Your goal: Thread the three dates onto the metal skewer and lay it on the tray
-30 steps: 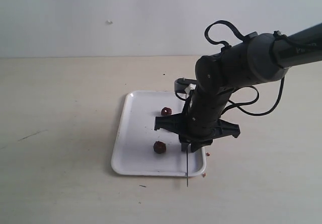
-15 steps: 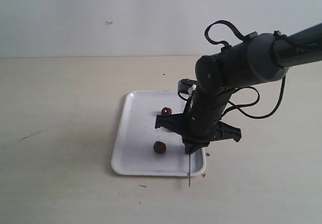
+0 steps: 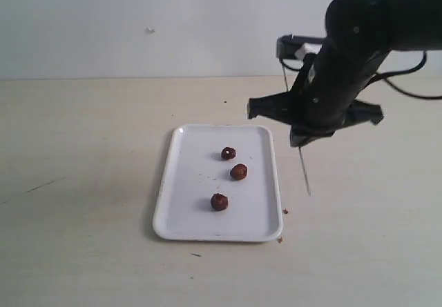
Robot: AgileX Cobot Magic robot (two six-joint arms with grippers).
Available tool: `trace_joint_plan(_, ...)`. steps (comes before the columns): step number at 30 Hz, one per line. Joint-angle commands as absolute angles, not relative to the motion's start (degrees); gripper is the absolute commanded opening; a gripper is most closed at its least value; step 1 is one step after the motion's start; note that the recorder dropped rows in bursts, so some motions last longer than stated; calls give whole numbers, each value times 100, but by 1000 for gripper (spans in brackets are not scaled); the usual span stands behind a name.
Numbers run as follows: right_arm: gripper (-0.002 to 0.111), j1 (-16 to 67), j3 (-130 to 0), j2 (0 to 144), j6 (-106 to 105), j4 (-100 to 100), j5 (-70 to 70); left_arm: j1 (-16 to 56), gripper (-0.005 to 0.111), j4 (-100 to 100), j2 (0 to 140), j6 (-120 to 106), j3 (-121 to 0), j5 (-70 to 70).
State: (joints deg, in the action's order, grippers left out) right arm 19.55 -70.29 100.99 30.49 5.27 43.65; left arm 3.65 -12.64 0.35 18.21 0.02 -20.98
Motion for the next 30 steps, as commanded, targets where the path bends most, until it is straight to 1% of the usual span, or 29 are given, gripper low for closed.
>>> trace_joint_plan(1, 0, 1798, -7019, 9423, 1691, 1442, 4652, 402, 0, -1266, 0, 1821, 0, -2089)
trace_joint_plan(7, 0, 1798, -7019, 9258, 265, 1877, 4907, 402, 0, -1266, 0, 1821, 0, -2089)
trace_joint_plan(14, 0, 1798, -7019, 9382, -452, 1877, 4320, 403, 0, -1342, 0, 1821, 0, -2089)
trace_joint_plan(16, 0, 1798, -7019, 9437, -773, 1877, 4097, 403, 0, -1666, 0, 1821, 0, -1995)
trace_joint_plan(18, 0, 1798, -7019, 9480, -1122, 1941, 3890, 403, 0, -1942, 0, 1821, 0, -1536)
trace_joint_plan(23, 0, 1798, -7019, 9493, -1301, 2327, 3387, 403, 0, -1933, 0, 2054, 0, 363)
trace_joint_plan(30, 0, 1668, -7019, 9466, -1096, 2395, 3243, 403, 0, -1933, 0, 2344, 0, 1991)
